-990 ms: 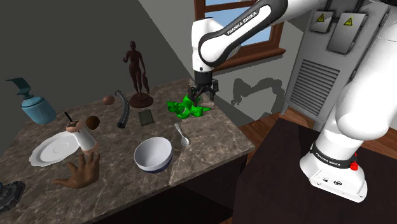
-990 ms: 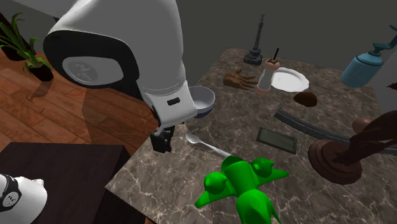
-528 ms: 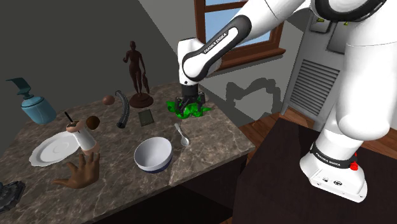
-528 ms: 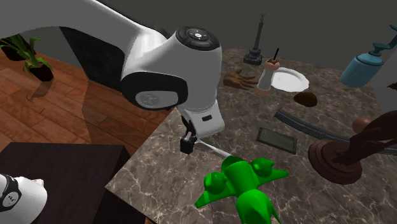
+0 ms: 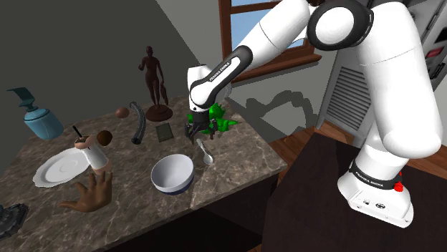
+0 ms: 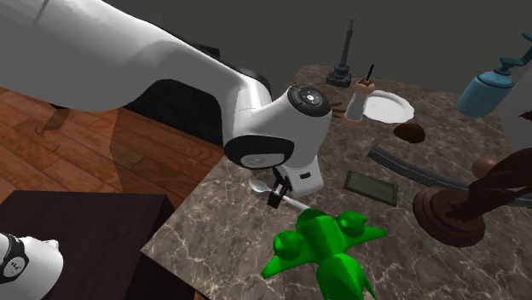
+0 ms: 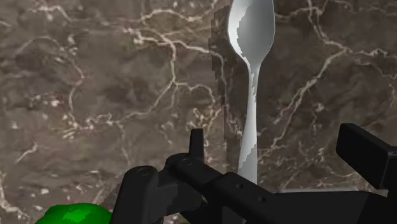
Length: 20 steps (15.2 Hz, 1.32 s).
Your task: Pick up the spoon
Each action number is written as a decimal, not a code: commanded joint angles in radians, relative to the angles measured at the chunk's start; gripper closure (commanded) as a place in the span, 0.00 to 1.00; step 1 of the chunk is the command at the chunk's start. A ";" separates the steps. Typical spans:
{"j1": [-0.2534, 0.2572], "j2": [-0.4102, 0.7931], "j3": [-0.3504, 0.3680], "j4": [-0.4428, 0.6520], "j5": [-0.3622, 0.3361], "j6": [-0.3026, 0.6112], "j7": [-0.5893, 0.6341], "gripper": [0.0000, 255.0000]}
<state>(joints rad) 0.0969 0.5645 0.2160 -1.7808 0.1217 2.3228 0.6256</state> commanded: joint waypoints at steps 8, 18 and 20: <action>0.009 0.084 -0.005 0.018 -0.003 0.064 -0.003 0.00; 0.008 0.083 -0.005 0.016 -0.003 0.065 -0.005 1.00; 0.008 0.074 -0.005 0.017 -0.002 0.056 -0.002 1.00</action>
<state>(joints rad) 0.1042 0.6421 0.2102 -1.7641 0.1189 2.3837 0.6225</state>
